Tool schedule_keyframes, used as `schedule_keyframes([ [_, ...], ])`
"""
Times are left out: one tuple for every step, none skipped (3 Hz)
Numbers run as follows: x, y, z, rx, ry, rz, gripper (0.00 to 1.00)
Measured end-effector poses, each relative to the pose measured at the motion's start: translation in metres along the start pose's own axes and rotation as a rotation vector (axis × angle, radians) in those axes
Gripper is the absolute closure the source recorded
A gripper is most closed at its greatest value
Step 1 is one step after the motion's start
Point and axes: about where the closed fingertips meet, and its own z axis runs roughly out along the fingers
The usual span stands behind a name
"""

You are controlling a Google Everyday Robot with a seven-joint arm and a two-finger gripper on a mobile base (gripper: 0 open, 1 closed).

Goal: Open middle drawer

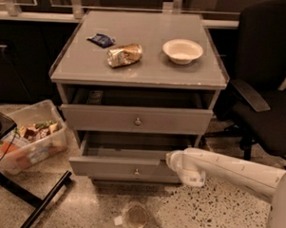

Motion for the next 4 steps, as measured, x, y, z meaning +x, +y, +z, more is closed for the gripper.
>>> schedule_keyframes([
  [0.0038,0.0011,-0.005,-0.007,0.026,-0.008,1.0],
  [0.0037,0.0011,-0.0051,-0.007,0.026,-0.008,1.0],
  [0.0021,0.0014,-0.0068,-0.007,0.026,-0.008,1.0],
  [0.0026,0.0049,-0.0055,-0.019,0.036,-0.029,1.0],
])
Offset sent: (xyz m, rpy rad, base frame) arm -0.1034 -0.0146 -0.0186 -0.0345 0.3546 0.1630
